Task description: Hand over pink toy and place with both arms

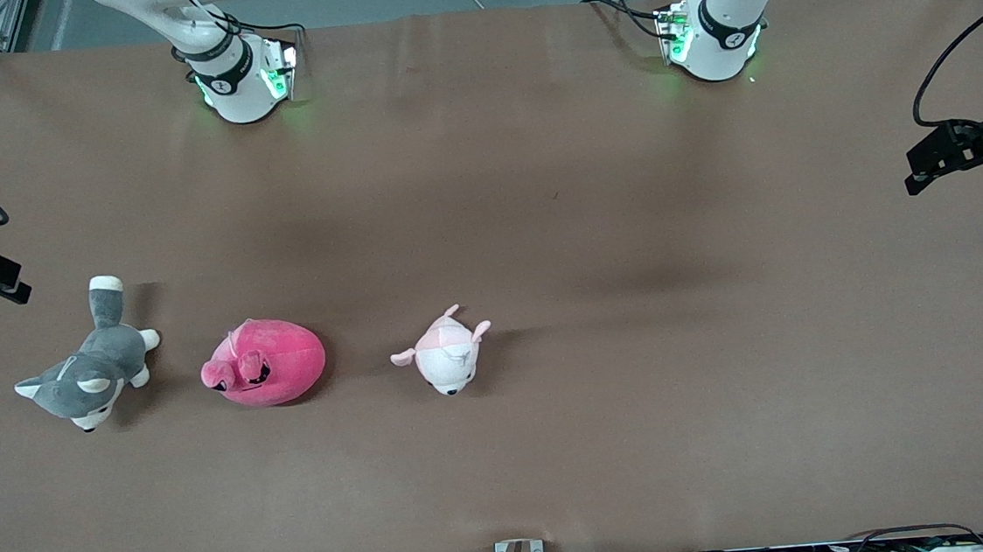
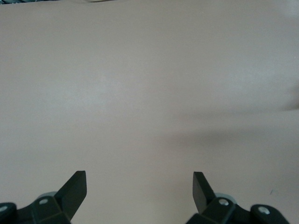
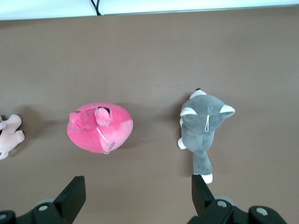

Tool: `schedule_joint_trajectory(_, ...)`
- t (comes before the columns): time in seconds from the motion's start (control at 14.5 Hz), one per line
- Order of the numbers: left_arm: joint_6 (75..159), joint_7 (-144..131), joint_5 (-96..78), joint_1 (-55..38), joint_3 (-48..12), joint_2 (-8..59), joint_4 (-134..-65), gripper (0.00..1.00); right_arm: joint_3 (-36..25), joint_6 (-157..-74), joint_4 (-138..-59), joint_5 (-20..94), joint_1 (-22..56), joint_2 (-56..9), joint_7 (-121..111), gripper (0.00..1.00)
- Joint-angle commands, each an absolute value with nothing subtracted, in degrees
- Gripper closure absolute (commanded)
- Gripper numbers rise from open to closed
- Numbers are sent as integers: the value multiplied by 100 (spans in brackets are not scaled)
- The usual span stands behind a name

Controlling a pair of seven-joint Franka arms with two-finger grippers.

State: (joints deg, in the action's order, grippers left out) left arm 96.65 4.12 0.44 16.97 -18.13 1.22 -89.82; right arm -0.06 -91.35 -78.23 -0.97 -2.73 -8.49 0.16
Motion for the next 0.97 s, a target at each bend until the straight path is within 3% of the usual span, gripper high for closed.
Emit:
schedule_joint_trajectory(0.0, 9562, 422, 26, 811, -1013, 88, -8859, 0, 9, -9614, -9041, -141, -299, 7, 0, 0)
schedule_joint_trajectory(0.35, 9562, 439, 35, 212, -440, 88, -8851, 0, 0, -9554, -9299, -141, -299, 193, -26, 0)
schedule_joint_trajectory(0.9, 9562, 501, 62, 237, -475, 53, -8859, 0, 0, -9527, -9395, -158, -290, 316, -79, 0)
